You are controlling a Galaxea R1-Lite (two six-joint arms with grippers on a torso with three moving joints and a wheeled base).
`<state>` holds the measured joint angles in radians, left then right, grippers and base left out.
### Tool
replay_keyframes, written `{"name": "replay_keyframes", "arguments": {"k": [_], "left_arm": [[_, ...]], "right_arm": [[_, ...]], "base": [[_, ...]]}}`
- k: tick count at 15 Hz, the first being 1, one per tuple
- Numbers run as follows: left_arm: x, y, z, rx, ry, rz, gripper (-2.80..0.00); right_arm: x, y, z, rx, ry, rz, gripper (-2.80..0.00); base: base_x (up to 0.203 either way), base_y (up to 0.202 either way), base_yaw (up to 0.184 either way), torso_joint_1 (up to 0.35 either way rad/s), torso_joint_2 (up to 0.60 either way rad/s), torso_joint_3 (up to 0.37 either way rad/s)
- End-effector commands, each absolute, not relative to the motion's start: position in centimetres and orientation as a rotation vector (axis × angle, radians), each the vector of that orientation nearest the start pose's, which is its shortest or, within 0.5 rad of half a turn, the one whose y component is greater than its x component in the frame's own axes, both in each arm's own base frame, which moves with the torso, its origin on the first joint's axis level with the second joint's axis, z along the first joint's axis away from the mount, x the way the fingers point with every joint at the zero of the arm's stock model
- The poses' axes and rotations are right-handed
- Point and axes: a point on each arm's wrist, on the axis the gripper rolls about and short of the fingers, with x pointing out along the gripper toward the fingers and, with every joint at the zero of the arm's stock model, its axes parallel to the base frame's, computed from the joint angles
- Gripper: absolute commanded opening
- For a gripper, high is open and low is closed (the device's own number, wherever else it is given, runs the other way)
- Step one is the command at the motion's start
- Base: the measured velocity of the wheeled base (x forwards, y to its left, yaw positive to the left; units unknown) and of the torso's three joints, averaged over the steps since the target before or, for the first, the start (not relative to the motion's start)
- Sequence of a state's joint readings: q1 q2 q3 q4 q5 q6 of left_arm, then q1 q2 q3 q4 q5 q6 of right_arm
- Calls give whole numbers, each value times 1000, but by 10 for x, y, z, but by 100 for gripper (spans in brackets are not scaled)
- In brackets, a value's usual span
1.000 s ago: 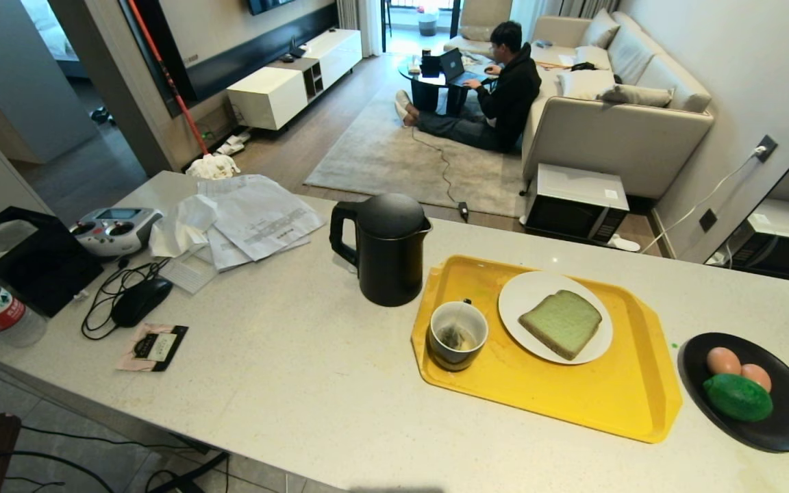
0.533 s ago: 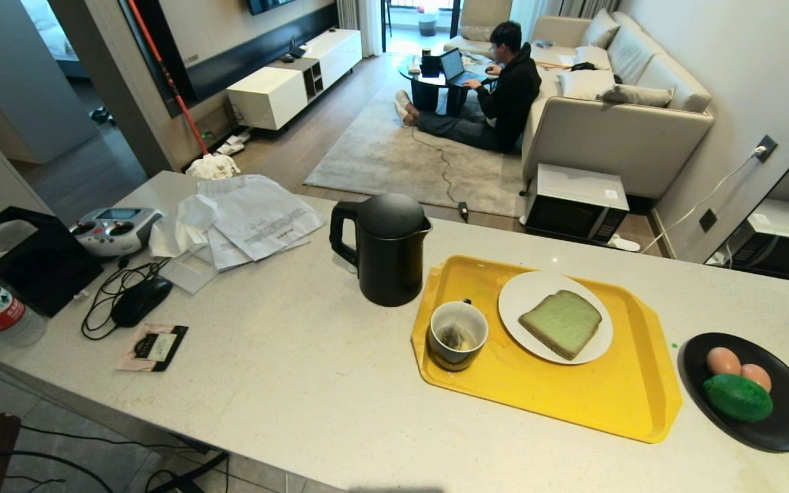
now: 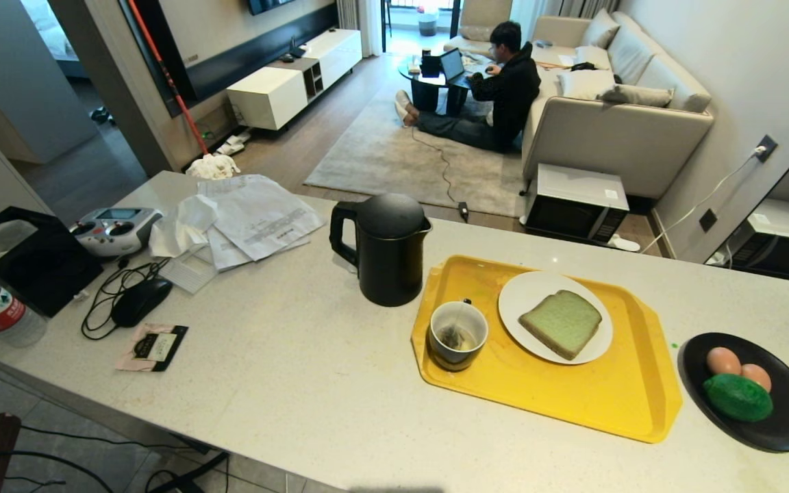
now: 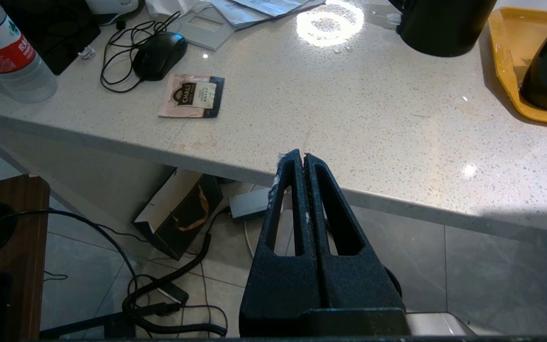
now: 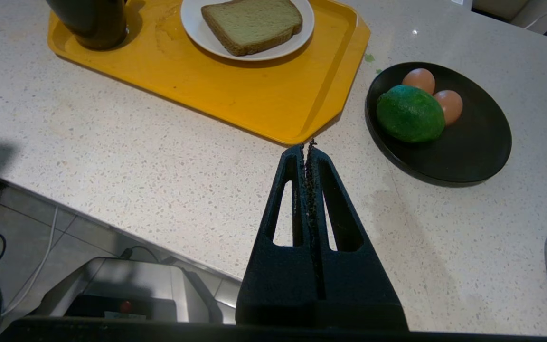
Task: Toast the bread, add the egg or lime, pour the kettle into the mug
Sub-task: Pick up the egg
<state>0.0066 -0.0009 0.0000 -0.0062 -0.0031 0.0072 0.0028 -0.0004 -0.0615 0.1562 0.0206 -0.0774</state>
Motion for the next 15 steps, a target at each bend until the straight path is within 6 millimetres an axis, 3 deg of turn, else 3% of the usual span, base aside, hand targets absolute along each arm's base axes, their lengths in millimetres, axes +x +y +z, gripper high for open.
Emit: {"name": "replay_keyframes", "arguments": {"k": [1, 15], "left_arm": [[-23, 0, 76, 8, -8, 3, -280], [-23, 0, 76, 8, -9, 3, -280]], "right_arm": [[-28, 0, 76, -77, 95, 28, -280], [-28, 0, 76, -77, 94, 28, -280]], "base": [[0, 0, 0, 0, 0, 0], [0, 0, 0, 0, 0, 0]]}}
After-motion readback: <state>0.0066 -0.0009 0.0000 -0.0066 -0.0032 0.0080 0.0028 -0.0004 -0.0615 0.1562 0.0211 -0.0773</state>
